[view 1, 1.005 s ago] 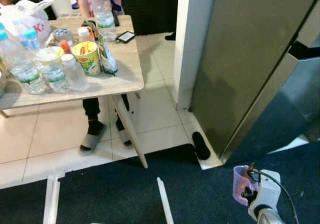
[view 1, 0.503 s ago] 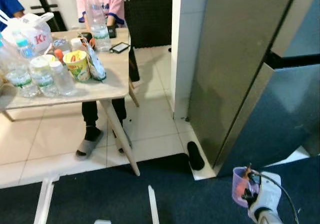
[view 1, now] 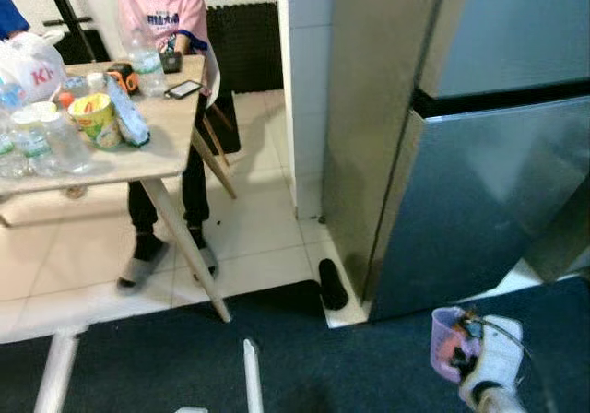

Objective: Restocking fridge

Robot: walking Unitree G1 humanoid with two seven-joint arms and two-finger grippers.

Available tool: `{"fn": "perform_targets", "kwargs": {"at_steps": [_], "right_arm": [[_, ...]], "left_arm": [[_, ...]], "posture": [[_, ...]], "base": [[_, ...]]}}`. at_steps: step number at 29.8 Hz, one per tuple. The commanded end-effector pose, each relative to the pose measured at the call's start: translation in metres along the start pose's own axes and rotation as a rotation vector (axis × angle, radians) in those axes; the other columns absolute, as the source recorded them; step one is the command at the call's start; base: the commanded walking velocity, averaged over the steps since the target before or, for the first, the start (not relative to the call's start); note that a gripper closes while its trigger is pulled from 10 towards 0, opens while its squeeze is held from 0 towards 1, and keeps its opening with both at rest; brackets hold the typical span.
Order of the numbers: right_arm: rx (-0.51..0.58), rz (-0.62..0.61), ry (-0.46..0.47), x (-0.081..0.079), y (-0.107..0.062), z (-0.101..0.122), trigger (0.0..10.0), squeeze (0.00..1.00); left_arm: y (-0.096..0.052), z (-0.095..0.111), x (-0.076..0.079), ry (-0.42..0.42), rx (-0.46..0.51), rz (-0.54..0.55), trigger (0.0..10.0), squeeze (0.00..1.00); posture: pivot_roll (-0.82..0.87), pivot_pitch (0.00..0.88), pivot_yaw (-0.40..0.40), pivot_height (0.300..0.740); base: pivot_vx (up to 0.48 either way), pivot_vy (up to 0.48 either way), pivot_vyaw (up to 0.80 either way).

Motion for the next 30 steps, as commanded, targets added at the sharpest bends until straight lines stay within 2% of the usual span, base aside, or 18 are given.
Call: {"fn": "perform_targets", "kwargs": {"at_steps": [1, 5, 14, 30], "right_arm": [[0.023, 0.001, 0.006, -0.0015, 0.0012, 0.0057, 10.0, 0.0], [0.022, 0.002, 0.004, -0.0018, 0.0013, 0.0057, 10.0, 0.0], [0.02, 0.005, 0.001, -0.002, 0.0014, 0.0058, 10.0, 0.0], [0.024, 0.01, 0.002, -0.0038, 0.0019, 0.007, 10.0, 0.0]], "left_arm": [[0.0009, 0.0215, 0.0032, 0.004, 0.071, -0.003, 10.0, 0.0], [0.0009, 0.0215, 0.0024, 0.005, 0.072, 0.005, 10.0, 0.0], [0.0007, 0.0228, 0.0023, 0.007, 0.086, 0.007, 10.0, 0.0], [0.0008, 0.0237, 0.0037, 0.017, 0.088, -0.003, 10.0, 0.0]], "posture": [[-0.06, 0.0, 0.002, 0.74], [-0.06, 0.0, 0.002, 0.74], [-0.06, 0.0, 0.003, 0.74], [-0.06, 0.0, 0.004, 0.74]], "base": [[0.0, -0.458, 0.0], [0.0, -0.405, 0.0], [0.0, 0.0, 0.0], [0.327, 0.0, 0.0]]}}
Point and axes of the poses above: a point about 5 cm out from each wrist's last joint towards the gripper, its own y axis pointing out of the wrist towards the gripper, its own z axis along the axis of the wrist's last joint, x = y × z, the point moved 4 cm from there along y, pointing out of the wrist towards the gripper, and after that the axes turned 3 degrees about y, right-handed, at the moved point
